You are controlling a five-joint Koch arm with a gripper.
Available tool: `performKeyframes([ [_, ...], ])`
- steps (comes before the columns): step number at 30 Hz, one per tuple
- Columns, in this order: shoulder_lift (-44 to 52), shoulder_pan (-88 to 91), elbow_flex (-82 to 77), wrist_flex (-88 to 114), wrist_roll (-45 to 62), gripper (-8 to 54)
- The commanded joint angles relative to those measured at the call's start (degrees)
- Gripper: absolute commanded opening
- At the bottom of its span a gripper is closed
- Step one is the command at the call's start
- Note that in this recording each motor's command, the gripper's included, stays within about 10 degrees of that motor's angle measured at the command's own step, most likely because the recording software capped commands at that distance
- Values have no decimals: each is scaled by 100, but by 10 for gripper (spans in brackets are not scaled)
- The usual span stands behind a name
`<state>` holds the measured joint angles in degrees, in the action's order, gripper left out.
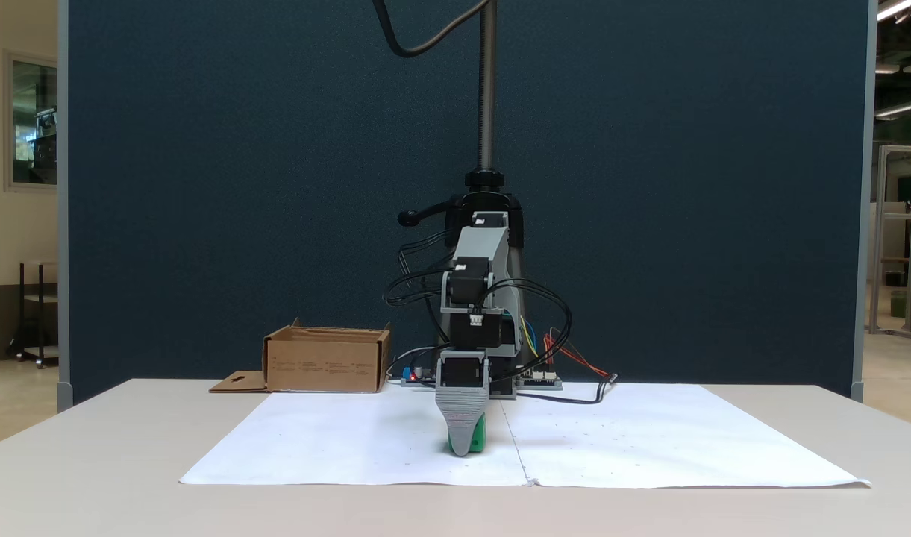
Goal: Grasp a green dice and put it in the bin.
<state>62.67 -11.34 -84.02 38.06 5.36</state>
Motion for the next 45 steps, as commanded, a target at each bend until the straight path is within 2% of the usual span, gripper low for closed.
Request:
performKeyframes([
  [1, 352, -114, 70, 149, 149, 122],
  [9, 1705, -308, 141, 431, -387, 122],
  [23, 1995, -1758, 3182, 2074, -782, 122],
  [27, 2039, -2786, 3507, 2373, -773, 122],
  [34, 2197, -5860, 3507, 2593, -598, 122],
  [45, 2118, -8490, 3296, 2971, 756, 122],
])
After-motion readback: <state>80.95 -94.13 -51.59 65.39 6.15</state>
